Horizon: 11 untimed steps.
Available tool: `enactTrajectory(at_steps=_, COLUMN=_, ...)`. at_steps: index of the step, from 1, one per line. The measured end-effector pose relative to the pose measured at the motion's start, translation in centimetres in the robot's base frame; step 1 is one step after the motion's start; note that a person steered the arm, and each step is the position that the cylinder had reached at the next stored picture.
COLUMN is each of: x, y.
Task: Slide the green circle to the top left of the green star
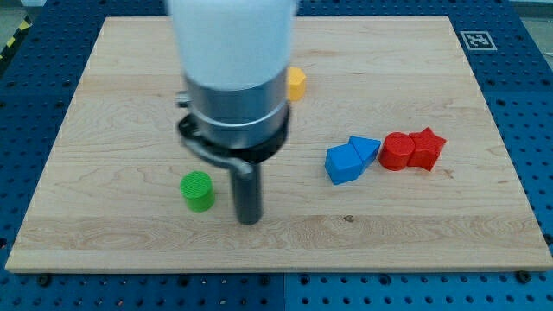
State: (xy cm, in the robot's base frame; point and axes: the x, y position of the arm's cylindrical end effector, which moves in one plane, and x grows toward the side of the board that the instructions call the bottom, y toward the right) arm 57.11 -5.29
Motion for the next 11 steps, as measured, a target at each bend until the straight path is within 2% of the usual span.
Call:
enactTrajectory(at_steps=1, x=1.0, y=-4.5)
enactTrajectory(at_steps=3, x=-2.7, y=-4.8)
enactTrajectory(at_steps=9, x=-6.1, y=-5.1)
enactTrajectory(at_steps=10, x=-7.2, y=-6.5)
enactTrajectory(at_steps=11, x=-10.4, y=-7.1)
